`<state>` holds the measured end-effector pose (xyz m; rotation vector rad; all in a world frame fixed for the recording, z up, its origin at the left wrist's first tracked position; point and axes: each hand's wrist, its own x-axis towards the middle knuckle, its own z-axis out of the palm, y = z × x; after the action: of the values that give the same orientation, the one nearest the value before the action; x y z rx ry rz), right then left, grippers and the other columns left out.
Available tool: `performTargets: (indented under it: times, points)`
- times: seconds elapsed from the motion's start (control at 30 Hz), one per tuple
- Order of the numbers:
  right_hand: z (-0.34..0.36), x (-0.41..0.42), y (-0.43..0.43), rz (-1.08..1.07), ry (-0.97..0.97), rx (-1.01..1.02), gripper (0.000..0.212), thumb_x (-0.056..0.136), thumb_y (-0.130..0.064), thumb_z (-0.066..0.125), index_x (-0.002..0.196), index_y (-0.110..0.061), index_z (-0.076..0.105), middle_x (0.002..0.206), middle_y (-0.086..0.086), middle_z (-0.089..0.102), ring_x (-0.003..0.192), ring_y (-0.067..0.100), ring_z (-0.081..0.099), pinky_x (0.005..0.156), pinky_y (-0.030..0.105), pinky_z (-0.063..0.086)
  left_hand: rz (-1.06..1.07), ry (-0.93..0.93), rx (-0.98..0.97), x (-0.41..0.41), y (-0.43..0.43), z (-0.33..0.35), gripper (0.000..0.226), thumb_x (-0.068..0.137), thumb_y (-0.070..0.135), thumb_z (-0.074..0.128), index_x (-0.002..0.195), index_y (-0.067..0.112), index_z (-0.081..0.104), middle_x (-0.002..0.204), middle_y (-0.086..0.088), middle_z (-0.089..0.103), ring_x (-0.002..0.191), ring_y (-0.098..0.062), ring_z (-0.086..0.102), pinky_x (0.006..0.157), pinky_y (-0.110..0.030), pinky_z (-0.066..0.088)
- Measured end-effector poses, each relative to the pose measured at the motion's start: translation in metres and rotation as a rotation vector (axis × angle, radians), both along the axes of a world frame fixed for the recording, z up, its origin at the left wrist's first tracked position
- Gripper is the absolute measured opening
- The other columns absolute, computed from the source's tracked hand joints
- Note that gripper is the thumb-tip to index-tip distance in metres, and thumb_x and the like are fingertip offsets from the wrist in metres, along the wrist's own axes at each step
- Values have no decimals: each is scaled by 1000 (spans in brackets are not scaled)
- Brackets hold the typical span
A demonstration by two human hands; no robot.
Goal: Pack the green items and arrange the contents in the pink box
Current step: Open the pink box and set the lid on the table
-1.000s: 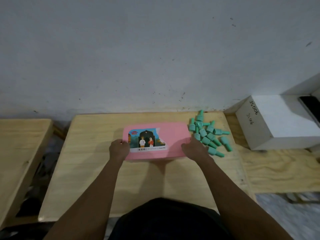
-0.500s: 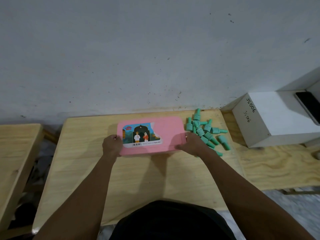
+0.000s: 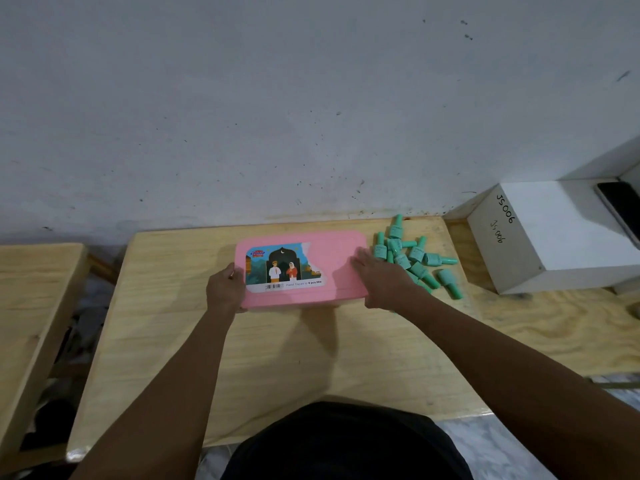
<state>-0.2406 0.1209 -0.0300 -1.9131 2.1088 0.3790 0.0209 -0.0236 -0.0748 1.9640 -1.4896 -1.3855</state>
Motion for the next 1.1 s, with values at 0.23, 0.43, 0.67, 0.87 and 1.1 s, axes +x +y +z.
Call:
performTargets:
  times: [0.23,0.43,0.67,0.87,1.1]
  points:
    - [0,6,-9,66,124,73,92,75,-24,77,146,-1,23,148,20,29,115,29,54,83,36,56,10,38,15,0,0,-1,41,99,25,44,139,17,47,129,-14,59,100,-41,63,62,-43,57]
    - [8,0,-15,111,73,107,84,73,-26,80,140,-3,36,132,14,46,106,25,57,83,32,53,16,59,13,1,0,-2,41,99,26,46,139,17,48,131,-15,58,99,-41,64,58,-41,57]
    - [26,-12,-12,88,-11,9,68,81,-39,67,138,-14,40,130,5,48,102,18,57,76,27,52,23,78,23,0,-1,-1,42,99,25,46,140,17,46,134,-14,56,102,-41,61,60,-40,55]
    - [4,-3,17,-297,-328,-155,76,77,-31,72,145,-30,38,141,4,42,120,22,50,89,32,51,4,77,19,2,0,-2,41,99,26,44,139,18,47,130,-14,58,93,-32,59,51,-32,51]
    - [6,2,19,-740,-930,-202,88,79,-34,75,150,-16,26,139,5,51,117,25,58,93,43,53,-3,58,1,1,0,-2,42,99,26,43,140,17,46,130,-15,58,91,-33,59,51,-32,51]
